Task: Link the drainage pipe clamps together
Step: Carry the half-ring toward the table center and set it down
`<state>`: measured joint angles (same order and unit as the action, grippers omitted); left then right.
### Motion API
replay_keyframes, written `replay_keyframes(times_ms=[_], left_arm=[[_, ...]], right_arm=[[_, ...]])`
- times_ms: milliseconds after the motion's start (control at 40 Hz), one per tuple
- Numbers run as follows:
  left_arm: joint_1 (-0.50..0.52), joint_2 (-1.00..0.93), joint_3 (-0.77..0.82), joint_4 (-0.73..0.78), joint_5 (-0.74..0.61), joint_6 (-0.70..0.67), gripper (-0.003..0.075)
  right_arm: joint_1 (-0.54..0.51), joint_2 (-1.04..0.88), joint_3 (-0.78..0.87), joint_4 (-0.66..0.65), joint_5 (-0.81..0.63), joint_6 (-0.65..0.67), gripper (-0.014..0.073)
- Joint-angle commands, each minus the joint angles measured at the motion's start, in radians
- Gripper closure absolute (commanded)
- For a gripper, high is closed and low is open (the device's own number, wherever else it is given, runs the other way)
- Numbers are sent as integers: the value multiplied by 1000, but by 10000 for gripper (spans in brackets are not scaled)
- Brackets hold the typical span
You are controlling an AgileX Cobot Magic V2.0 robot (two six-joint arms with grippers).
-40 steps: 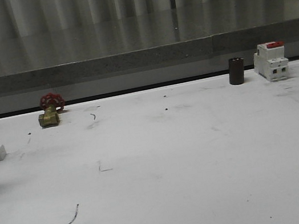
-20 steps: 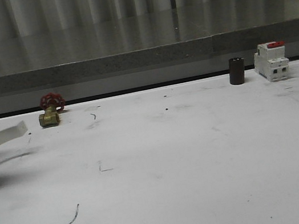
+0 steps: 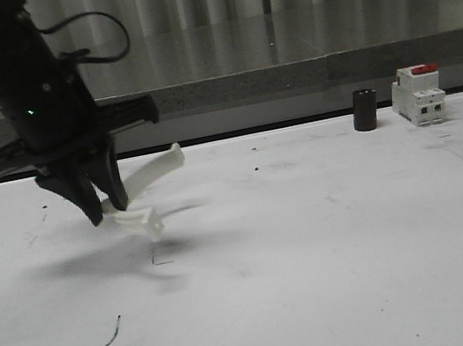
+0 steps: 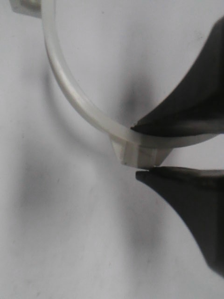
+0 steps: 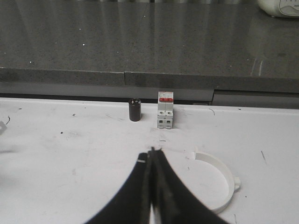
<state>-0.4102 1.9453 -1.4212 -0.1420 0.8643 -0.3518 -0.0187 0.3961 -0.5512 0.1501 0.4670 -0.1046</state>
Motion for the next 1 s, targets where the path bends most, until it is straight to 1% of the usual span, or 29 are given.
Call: replay_keyframes(times_ms=[0, 75, 150, 350, 475, 874, 974], left_arm=[[-53, -23, -40, 67, -45, -80, 697], [-67, -6, -42, 142, -33, -162, 697], [-65, 4, -44, 169, -24, -238, 697], [-58, 11, -46, 170, -64, -290, 696], [-58, 11, -46, 166, -90, -296, 685], [-56, 63, -46, 108, -88, -298, 685], [-56, 64, -46, 108, -86, -298, 660]], right_arm=[[-5, 13, -35, -2, -71, -11, 715], [-5, 13, -35, -2, -71, -11, 715], [-5, 13, -35, -2, -71, -11, 715], [-5, 13, -35, -2, -71, -11, 715], [-5, 13, -35, -2, -71, -11, 715], [-5, 13, -35, -2, -71, -11, 715], [-5, 13, -35, -2, -71, -11, 715]])
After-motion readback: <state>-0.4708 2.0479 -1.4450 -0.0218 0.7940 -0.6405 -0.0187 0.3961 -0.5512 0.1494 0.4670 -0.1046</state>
